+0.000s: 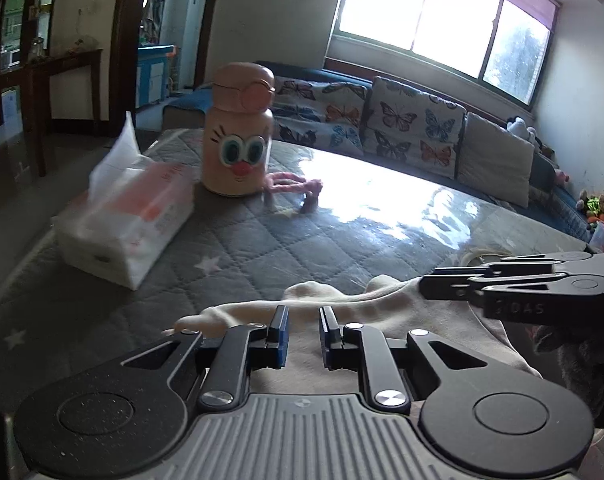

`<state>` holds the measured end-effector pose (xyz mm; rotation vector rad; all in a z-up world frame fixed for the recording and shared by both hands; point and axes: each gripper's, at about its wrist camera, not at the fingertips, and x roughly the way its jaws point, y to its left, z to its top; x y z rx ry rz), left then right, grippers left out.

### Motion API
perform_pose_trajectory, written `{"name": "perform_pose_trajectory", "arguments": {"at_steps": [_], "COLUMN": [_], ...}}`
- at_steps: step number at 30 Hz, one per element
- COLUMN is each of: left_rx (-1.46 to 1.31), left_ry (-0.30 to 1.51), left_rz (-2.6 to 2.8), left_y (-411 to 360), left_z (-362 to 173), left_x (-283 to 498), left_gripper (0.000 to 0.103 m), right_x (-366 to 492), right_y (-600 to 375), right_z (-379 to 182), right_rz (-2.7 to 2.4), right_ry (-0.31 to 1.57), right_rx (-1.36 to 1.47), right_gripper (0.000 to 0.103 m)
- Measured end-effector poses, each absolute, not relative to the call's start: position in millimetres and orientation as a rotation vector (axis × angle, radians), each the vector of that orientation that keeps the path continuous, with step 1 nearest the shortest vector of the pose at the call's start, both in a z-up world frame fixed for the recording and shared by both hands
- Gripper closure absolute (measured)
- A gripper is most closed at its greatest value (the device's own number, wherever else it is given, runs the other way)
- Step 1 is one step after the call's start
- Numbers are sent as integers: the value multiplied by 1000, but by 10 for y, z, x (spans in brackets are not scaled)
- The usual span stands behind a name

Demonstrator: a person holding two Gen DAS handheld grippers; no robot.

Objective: Fold clothes
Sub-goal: 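Lower the folded shirt onto the table and open both grippers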

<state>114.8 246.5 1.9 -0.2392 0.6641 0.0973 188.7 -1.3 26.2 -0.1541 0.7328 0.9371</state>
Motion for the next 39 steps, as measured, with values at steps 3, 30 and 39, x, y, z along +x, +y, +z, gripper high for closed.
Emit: {"name": "perform_pose_trajectory", "arguments": {"at_steps": [3, 30, 39], "left_rx": [-217, -181, -177], "left_ry": [671, 679, 653], "left_rz": [88, 115, 101], "left_y": [2412, 2370, 2258], "left_z": [-36, -121, 36], "left_x": [1277, 1314, 860], "left_gripper": [85, 73, 70], "right_x": [1914, 1653, 1233], "right_y": [128, 45, -433], "right_z": [182, 254, 299], "right_rz": [953, 959, 961], "right_ry": [745, 672, 660], "right_rx": [-179, -320, -320], "right_gripper": [84, 67, 68]}}
